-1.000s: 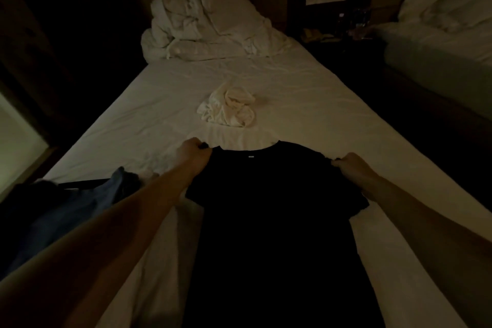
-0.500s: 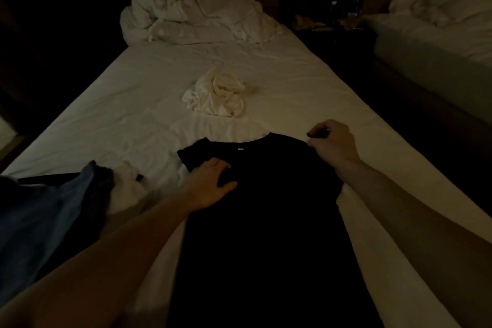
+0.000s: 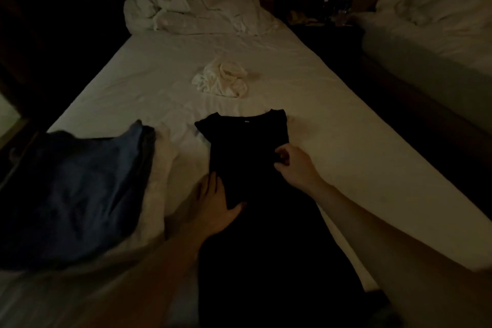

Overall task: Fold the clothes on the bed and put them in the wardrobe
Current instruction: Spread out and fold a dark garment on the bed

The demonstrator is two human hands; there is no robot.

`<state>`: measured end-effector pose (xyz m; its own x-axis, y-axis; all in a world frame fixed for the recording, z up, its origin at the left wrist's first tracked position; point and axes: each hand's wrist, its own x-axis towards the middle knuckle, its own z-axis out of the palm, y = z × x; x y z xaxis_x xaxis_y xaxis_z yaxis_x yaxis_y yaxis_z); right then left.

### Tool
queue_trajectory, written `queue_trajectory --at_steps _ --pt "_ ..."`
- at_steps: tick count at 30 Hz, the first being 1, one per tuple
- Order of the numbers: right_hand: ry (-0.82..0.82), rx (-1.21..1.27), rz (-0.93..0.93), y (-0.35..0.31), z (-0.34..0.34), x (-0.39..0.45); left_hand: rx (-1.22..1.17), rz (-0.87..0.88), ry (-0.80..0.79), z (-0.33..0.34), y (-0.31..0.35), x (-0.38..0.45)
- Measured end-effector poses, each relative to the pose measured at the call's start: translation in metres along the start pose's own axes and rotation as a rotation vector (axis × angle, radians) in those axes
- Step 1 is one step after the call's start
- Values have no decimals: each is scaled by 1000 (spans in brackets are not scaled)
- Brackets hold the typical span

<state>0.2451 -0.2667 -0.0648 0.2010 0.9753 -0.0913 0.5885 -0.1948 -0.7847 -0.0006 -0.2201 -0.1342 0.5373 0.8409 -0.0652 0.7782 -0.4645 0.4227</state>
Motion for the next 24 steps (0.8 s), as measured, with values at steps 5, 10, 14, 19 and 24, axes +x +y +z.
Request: queue_trajectory --at_steps 5,10,14,19,24 --pt "-114 -271 131 52 -4 -99 -135 -36 35 4 21 -61" --pt "3 -366 196 53 18 -161 -5 -227 83 19 41 -133" --pt "99 -333 242 48 32 -191 83 -276 50 21 54 -169" --pt "214 -463 233 32 21 -214 -12 -199 82 -27 37 -181" --pt "288 -594 229 27 19 -232 97 -238 140 -62 31 -193"
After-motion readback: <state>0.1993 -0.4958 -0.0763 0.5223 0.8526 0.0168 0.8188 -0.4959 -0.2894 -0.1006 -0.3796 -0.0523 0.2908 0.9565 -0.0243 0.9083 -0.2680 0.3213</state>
